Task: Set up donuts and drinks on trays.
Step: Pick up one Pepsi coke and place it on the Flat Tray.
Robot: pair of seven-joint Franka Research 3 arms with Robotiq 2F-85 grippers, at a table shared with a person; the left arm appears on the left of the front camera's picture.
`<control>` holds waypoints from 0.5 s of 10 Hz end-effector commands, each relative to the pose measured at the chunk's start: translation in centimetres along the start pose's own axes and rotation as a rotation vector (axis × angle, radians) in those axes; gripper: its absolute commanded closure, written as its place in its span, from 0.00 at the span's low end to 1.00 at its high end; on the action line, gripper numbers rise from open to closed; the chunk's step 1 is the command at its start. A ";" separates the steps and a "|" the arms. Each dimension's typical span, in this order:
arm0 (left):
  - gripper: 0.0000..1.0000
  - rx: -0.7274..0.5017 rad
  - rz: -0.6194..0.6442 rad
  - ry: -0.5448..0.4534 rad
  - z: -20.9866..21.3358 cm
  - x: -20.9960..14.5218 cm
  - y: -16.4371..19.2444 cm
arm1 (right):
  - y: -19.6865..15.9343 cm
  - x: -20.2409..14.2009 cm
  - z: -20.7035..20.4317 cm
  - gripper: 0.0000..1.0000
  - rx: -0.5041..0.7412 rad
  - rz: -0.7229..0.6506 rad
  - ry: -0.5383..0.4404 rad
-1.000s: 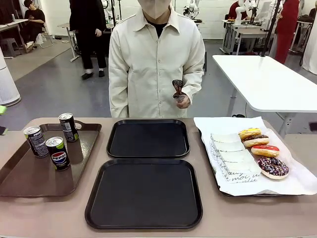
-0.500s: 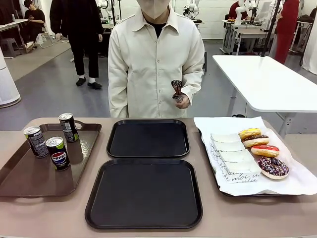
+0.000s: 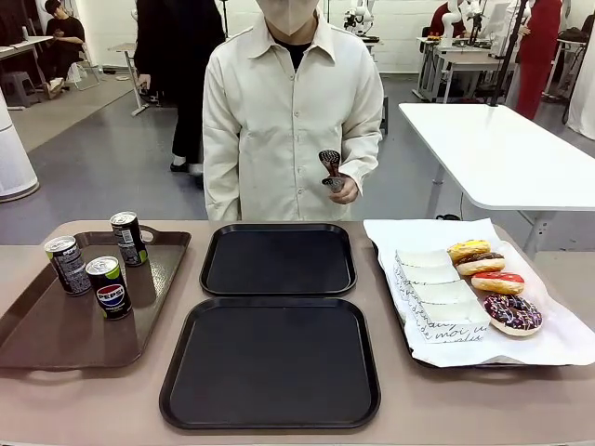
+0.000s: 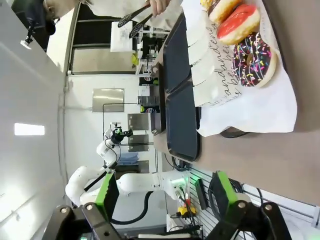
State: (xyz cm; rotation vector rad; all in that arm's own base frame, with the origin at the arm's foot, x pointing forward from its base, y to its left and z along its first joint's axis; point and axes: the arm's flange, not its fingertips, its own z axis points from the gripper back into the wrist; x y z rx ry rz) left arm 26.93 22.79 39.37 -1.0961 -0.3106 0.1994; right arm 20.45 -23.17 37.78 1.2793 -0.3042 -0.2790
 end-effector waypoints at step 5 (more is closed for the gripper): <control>0.00 0.000 0.000 0.000 0.0 0.0 0.0 | 0.0 0.0 0.0 0.00 0.000 0.000 0.000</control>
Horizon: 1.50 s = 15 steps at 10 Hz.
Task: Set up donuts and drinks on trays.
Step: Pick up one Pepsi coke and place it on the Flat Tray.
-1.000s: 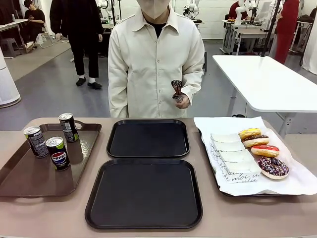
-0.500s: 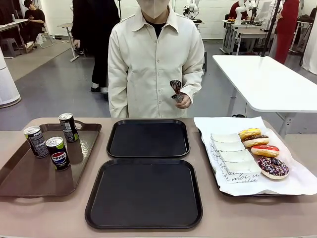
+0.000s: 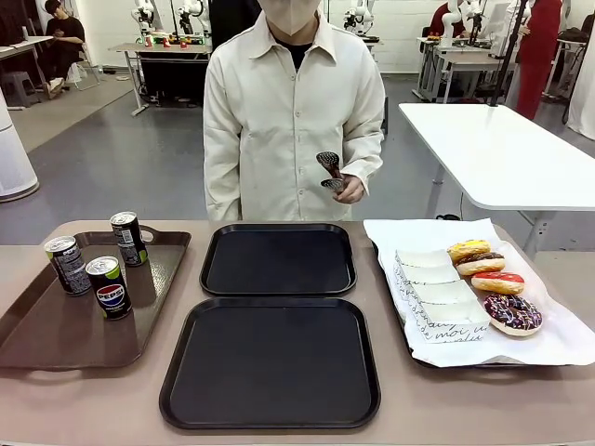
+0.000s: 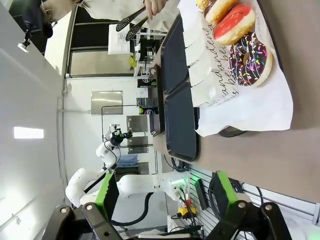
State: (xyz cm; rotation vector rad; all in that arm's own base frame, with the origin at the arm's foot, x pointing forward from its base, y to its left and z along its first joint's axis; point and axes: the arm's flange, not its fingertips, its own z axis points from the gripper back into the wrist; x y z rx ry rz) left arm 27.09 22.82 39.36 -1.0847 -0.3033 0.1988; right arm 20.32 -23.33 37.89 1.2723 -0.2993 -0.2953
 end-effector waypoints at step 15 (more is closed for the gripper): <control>0.00 0.067 -0.001 -0.009 -0.1 0.8 -2.5 | -0.1 0.1 -0.2 0.00 0.009 0.013 0.006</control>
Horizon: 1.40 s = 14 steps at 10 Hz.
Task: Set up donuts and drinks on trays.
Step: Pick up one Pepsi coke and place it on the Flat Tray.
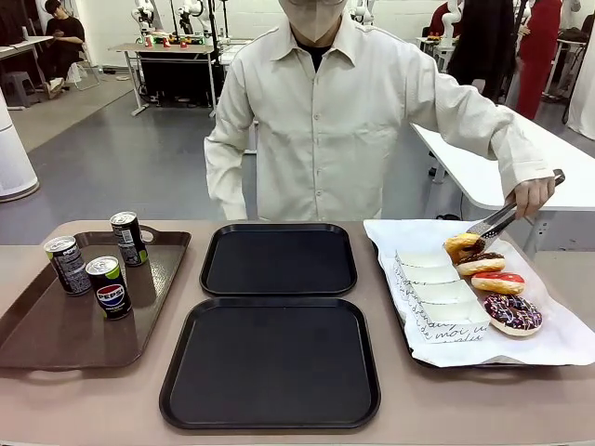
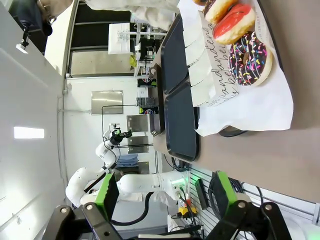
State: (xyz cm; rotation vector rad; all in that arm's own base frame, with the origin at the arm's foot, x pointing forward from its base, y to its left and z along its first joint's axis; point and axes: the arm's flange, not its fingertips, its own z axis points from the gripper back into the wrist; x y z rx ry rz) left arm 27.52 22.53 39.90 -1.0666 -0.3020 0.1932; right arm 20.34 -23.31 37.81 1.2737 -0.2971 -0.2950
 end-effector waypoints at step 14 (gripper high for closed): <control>0.00 0.823 -0.147 0.195 -16.4 0.9 -22.7 | 0.0 0.0 -0.2 0.00 0.008 0.015 0.004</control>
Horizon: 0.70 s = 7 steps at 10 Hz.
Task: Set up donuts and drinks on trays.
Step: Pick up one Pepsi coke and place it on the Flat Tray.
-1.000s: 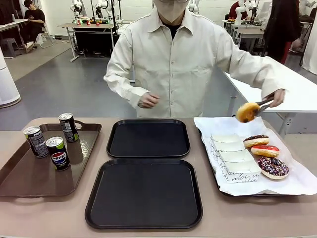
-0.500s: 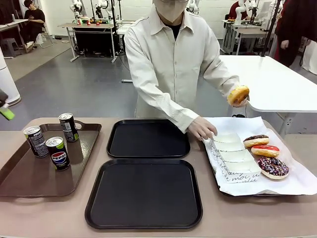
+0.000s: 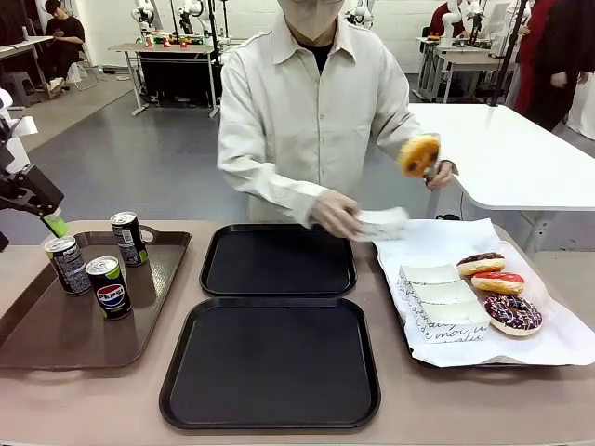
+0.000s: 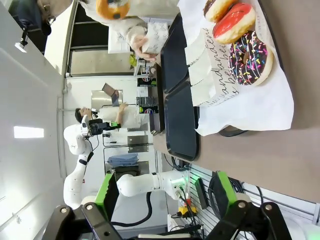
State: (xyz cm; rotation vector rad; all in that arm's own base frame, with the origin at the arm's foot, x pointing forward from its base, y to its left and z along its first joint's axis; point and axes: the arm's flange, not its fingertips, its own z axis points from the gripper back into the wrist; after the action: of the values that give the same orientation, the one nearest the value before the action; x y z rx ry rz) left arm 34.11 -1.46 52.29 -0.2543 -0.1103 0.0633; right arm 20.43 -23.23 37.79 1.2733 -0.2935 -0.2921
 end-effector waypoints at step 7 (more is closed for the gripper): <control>0.00 0.159 -0.003 -0.052 -2.7 4.1 -3.3 | 0.0 0.0 -0.1 0.00 0.009 0.014 0.000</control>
State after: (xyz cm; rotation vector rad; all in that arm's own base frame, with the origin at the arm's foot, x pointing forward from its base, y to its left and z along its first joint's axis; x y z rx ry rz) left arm 36.28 -3.71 51.62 -0.1625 -0.1594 0.0471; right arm 20.43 -23.23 37.80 1.2732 -0.2936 -0.2918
